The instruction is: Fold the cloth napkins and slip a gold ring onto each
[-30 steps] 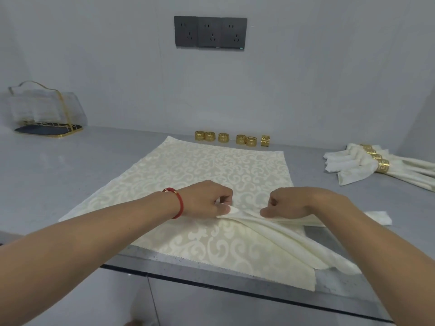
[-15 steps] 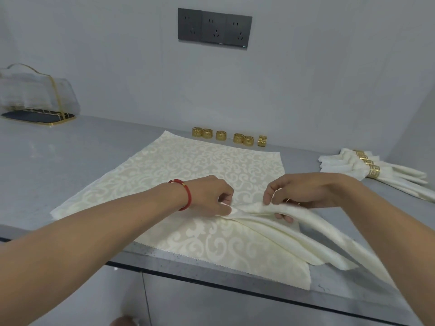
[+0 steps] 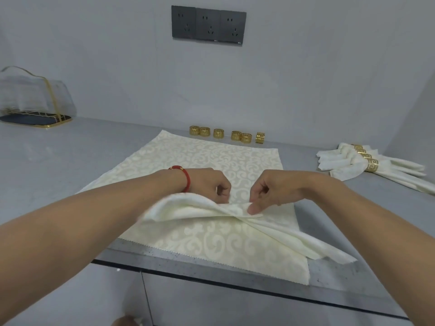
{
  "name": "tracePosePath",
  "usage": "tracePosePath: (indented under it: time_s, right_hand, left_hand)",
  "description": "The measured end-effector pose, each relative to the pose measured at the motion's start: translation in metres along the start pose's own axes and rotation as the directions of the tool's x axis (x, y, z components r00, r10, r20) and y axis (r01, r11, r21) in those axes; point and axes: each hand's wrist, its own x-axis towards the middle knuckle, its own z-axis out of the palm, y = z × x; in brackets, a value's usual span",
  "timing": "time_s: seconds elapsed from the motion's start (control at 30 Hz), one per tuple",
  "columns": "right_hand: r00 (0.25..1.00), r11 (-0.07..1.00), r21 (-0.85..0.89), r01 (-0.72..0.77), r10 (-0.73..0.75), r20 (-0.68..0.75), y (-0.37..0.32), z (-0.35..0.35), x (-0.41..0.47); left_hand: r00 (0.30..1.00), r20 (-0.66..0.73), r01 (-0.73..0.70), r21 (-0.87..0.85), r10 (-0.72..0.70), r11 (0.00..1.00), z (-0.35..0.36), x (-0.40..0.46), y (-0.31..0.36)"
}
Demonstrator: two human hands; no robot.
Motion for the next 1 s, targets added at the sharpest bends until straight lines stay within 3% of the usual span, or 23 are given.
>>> tracePosePath:
  time_s: [0.3,0.8,0.9,1.0]
  right_hand:
    - [0.994,0.925,-0.365,-0.103,0.107,-0.01,-0.015,-0.011,0.031]
    - [0.996,0.943,-0.325,-0.07,0.047,-0.078,-0.006,-0.01,0.048]
    - [0.994,0.943,-0.327,-0.063,0.031,-0.101,-0.007,-0.01,0.049]
    - [0.992,0.944,-0.326,-0.054,0.015,-0.123,-0.008,-0.01,0.05]
  left_hand:
    - [1.0,0.01,0.006,-0.065,-0.006,0.998,-0.005,0.007,-0.002]
    - [0.996,-0.044,0.069,-0.049,-0.071,0.996,0.0,0.012,-0.009]
    - [0.992,-0.092,0.082,-0.085,-0.09,0.993,0.0,0.01,-0.01]
    - [0.992,-0.043,0.114,-0.168,-0.123,0.979,-0.002,0.01,-0.007]
